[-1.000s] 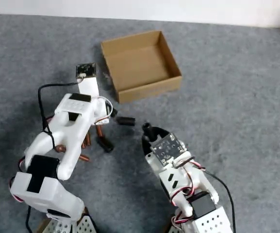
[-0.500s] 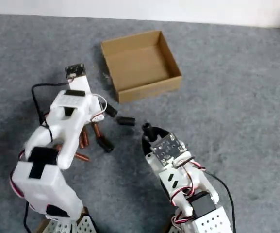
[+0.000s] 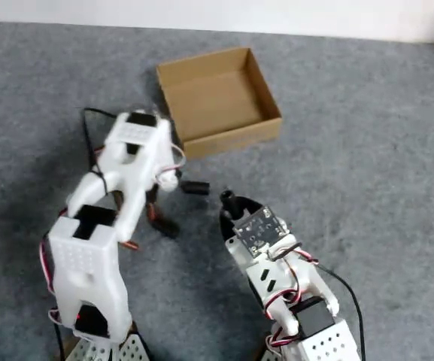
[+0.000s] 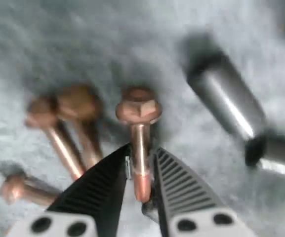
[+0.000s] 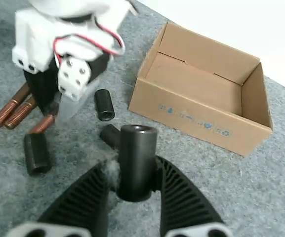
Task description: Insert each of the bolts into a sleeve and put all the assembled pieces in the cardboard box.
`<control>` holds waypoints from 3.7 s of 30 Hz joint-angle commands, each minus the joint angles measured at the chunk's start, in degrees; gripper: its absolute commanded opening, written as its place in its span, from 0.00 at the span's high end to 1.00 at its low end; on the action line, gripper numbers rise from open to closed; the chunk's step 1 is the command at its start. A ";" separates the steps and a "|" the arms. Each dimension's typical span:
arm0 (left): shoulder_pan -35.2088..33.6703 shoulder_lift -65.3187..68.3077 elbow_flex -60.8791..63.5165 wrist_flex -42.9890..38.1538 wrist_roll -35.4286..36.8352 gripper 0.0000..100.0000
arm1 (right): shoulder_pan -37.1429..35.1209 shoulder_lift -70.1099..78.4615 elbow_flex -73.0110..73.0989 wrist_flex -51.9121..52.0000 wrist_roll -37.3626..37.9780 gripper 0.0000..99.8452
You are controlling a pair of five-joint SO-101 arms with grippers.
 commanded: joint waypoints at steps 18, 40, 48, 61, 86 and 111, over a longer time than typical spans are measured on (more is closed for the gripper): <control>2.86 -50.86 38.20 -25.76 -2.99 1.00 | 0.57 -0.57 5.14 0.04 0.26 0.99; 13.67 -131.47 94.90 -74.20 5.01 1.00 | -4.53 -0.57 5.67 -4.00 0.18 0.99; 22.46 -131.56 96.04 -74.20 5.71 1.00 | -4.09 -0.57 5.67 -4.00 0.35 1.00; 21.49 -131.47 96.57 -64.88 5.71 1.00 | -0.48 -0.57 5.23 -4.00 0.18 1.00; 23.34 -131.03 96.57 -62.86 6.07 1.00 | -7.25 -0.66 -2.77 4.44 -3.69 1.00; 14.73 -131.56 90.51 -62.33 14.42 1.00 | -5.85 -0.66 -6.20 -6.20 -7.12 1.00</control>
